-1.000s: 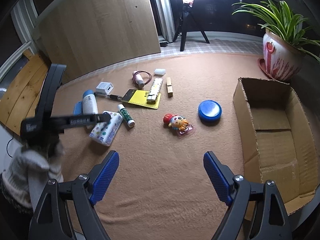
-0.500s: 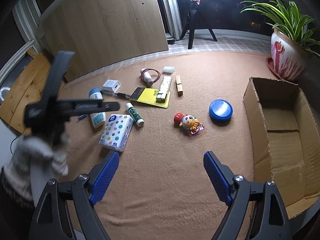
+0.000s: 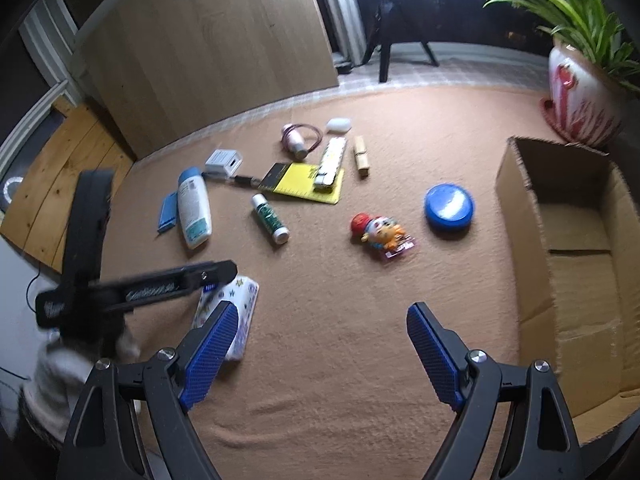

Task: Organize objects
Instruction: 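Lift the tissue pack with the left tool and regrip it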

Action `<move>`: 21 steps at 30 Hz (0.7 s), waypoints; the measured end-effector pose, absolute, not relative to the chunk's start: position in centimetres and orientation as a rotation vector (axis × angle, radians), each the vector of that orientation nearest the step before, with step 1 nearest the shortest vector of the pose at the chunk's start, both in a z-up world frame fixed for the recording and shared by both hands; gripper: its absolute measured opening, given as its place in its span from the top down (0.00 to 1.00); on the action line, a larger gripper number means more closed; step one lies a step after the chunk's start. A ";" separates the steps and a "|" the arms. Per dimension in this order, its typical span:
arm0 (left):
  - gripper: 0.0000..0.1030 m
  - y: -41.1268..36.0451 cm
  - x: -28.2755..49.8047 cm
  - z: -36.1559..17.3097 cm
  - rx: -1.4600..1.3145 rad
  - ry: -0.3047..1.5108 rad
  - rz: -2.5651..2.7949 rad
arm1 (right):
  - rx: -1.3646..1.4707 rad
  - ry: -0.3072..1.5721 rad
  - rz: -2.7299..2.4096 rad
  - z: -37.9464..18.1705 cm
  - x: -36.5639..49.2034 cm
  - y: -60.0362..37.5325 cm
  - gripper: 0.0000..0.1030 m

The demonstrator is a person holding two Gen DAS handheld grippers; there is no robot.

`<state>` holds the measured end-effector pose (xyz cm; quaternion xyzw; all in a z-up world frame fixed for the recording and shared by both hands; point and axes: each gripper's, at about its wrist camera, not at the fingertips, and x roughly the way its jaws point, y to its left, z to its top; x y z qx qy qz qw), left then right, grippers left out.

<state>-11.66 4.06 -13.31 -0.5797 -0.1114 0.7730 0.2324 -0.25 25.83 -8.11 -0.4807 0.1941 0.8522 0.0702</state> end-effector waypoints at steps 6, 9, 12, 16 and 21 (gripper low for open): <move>0.34 0.7 -8.6 -12.6 -1.569 -0.264 2.167 | -1.583 0.650 2.577 -10.0 -1.9 24.8 0.18; 0.26 0.6 -7.4 -12.1 -1.533 -0.268 2.111 | -1.657 0.758 2.560 -11.3 -2.9 24.7 0.18; 0.26 1.3 -6.7 -11.6 -1.492 -0.247 2.074 | -1.720 0.876 2.538 -12.5 -3.9 24.6 0.18; 0.27 1.9 -6.1 -11.5 -1.472 -0.232 2.053 | -1.790 1.002 2.515 -14.0 -5.0 24.2 0.19; 0.33 2.1 -5.9 -12.0 -1.476 -0.267 2.026 | -1.843 1.049 2.496 -14.8 -5.8 23.6 0.30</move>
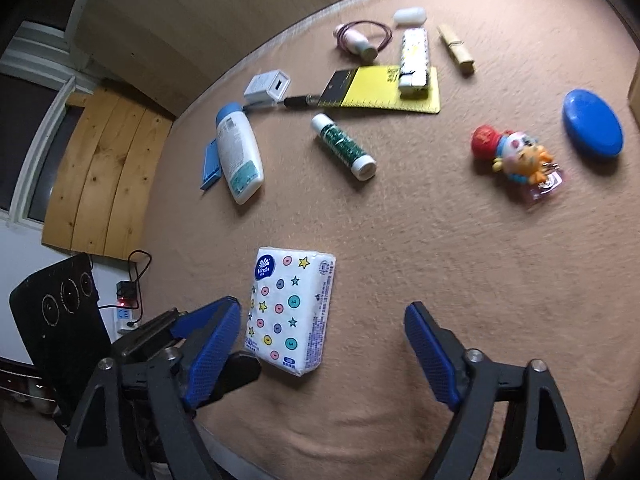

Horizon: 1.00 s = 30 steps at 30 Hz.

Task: Organize objects
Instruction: 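Lift the tissue pack with the left tool and regrip it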

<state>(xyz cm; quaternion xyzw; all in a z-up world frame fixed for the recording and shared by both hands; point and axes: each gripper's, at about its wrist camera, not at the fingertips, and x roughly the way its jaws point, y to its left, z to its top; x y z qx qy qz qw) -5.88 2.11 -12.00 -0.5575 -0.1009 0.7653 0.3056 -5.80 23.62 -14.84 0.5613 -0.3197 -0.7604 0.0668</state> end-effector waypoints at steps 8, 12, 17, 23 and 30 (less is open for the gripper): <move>0.42 2.9 -5.8 -13.4 -1.508 -0.298 1.993 | 1.739 -0.930 -2.250 -15.8 -6.6 22.6 0.52; 0.52 3.6 -5.3 -13.5 -1.501 -0.284 1.974 | 1.744 -0.930 -2.229 -16.1 -6.6 22.4 0.63; 0.53 4.3 -4.9 -13.0 -1.487 -0.268 1.977 | 1.735 -0.898 -2.263 -15.6 -6.1 22.5 0.65; 0.53 5.8 -4.3 -10.8 -1.428 -0.235 1.988 | 1.669 -0.901 -2.333 -13.2 -4.3 23.9 0.66; 0.53 10.5 -2.8 -7.4 -1.324 -0.164 1.956 | 1.589 -0.929 -2.459 -9.8 -0.7 27.5 0.66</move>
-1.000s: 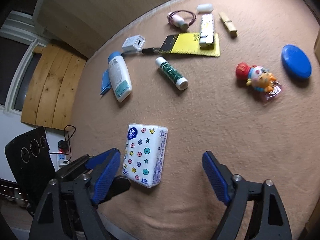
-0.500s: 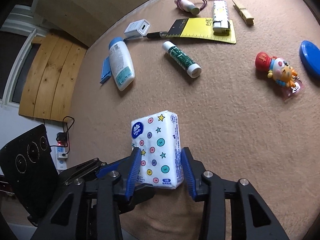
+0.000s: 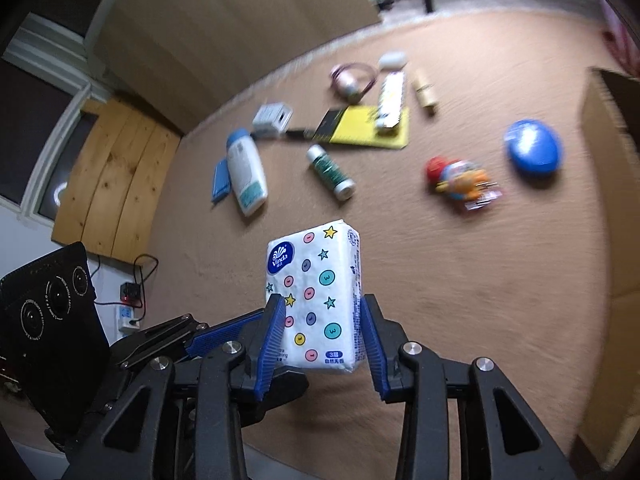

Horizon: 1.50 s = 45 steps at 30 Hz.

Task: Organize objects
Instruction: 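Lift the tissue pack with the left tool and regrip it, then carry the tissue pack into the cardboard box and open the left tool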

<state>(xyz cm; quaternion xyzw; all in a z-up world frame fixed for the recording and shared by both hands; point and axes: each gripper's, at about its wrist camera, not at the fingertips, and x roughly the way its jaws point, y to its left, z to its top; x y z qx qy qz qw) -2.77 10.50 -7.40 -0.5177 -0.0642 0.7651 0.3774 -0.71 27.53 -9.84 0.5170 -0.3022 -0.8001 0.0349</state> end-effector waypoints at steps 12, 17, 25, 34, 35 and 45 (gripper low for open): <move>0.53 21.9 0.5 -3.8 -1.191 -0.041 1.798 | 1.528 -1.011 -2.731 -6.0 8.1 35.3 0.66; 0.53 26.7 1.9 -3.4 -1.169 0.007 1.719 | 1.533 -1.074 -2.805 -5.9 11.5 38.2 0.66; 0.53 32.0 3.3 -4.3 -1.167 0.048 1.652 | 1.558 -1.130 -2.852 -6.6 14.2 41.5 0.66; 0.31 33.5 2.8 -5.2 -1.199 0.124 1.728 | 1.616 -0.986 -2.973 -6.7 14.2 41.7 0.43; 0.31 33.3 2.6 -5.2 -1.200 0.127 1.738 | 1.614 -0.982 -2.980 -6.6 14.2 41.7 0.40; 0.31 30.7 1.3 -5.1 -1.214 0.100 1.785 | 1.610 -0.952 -2.979 -6.4 13.1 40.9 0.40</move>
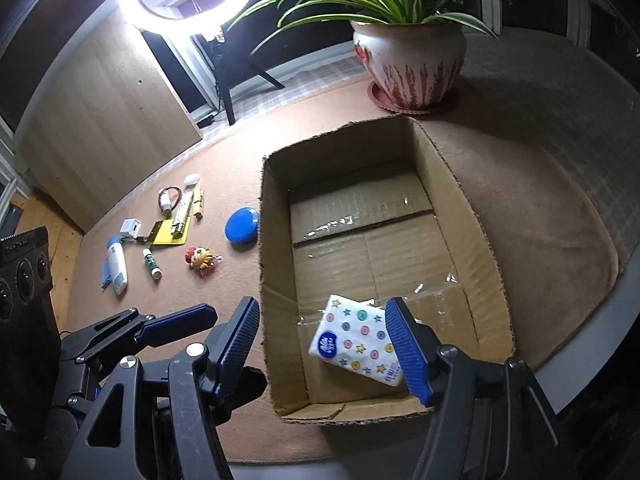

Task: Organize objects
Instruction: 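Carry the tissue pack into the cardboard box and open the left tool, then move the left tool back over the scattered items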

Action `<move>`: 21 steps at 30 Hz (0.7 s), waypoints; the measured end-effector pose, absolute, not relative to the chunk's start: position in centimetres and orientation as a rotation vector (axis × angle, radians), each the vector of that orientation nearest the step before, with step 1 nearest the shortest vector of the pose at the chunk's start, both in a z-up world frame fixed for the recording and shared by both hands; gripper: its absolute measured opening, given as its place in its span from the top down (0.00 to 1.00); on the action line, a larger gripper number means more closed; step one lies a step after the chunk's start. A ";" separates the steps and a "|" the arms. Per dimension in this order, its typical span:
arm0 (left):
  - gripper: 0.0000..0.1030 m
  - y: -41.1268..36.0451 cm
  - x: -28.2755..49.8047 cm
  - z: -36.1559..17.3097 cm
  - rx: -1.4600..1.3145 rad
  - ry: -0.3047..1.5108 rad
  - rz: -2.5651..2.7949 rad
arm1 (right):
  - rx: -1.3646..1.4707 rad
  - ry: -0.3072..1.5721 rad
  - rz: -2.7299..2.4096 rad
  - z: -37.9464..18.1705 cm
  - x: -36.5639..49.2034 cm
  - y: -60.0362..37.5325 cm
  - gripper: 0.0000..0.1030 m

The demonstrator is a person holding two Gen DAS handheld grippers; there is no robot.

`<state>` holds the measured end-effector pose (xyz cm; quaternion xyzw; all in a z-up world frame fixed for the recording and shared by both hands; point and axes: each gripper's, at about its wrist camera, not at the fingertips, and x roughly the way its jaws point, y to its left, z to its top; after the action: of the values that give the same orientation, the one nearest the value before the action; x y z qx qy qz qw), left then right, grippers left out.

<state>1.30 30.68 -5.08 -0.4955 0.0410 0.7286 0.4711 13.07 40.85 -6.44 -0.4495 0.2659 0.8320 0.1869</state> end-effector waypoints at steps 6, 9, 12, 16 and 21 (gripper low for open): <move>0.31 27.8 0.8 -4.8 -1.239 0.071 1.832 | -1.275 0.744 2.379 -6.2 11.7 39.7 0.40; 0.31 25.9 0.4 -4.8 -1.255 0.058 1.870 | -1.280 0.741 2.403 -6.0 11.0 38.9 0.40; 0.31 23.7 -0.2 -4.8 -1.284 0.049 1.920 | -1.284 0.713 2.423 -5.8 10.1 37.8 0.40; 0.31 20.6 -1.2 -4.9 -1.313 0.032 1.989 | -1.301 0.670 2.452 -5.7 9.0 36.4 0.40; 0.31 16.0 -2.8 -5.4 -1.348 -0.013 2.096 | -1.326 0.656 2.486 -5.8 7.3 34.9 0.40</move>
<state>-2.84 16.04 -5.41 -0.5127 -0.0050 0.7971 0.3190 7.28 34.88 -5.84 -0.4548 0.2251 0.8527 0.1241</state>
